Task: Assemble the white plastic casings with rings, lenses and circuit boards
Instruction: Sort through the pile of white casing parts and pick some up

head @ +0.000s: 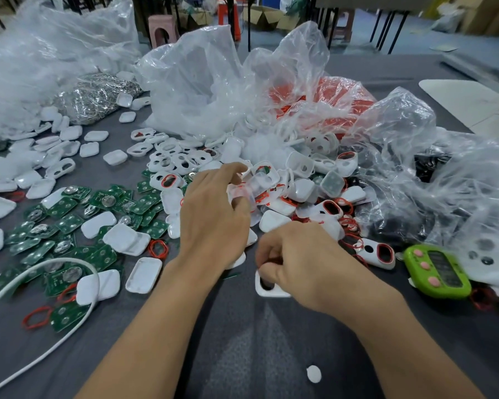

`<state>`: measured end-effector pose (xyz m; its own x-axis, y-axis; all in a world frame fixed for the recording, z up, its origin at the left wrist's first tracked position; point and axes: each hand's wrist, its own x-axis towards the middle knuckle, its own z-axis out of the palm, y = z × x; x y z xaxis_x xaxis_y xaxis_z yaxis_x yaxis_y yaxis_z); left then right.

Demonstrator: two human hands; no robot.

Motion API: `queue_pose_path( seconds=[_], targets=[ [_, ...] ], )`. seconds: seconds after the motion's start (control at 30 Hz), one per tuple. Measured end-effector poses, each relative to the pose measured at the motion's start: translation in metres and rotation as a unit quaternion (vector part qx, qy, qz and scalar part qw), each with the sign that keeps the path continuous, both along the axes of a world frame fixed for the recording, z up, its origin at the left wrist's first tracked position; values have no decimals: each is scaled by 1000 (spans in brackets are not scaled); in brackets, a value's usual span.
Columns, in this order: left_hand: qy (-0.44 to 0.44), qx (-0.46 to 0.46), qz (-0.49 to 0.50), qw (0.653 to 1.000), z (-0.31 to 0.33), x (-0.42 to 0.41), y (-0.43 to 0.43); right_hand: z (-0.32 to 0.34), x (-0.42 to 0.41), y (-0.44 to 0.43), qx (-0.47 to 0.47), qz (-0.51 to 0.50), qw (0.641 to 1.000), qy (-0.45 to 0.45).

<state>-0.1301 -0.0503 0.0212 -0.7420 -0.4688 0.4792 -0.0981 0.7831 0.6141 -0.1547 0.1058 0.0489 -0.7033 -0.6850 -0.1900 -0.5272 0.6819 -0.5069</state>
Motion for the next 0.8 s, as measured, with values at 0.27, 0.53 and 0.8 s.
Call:
queue_pose_path(
  seconds=[0.27,0.53,0.8],
  targets=[
    [-5,18,30,999,0,3,0,13,-12,11,-83,-82,993,-4],
    [-9,14,23,1000,-2,3,5,18,2,7,87,32,996,7],
    [-38,57,-25,997,0,5,12,4,-8,6,-2,14,999,40]
  ],
)
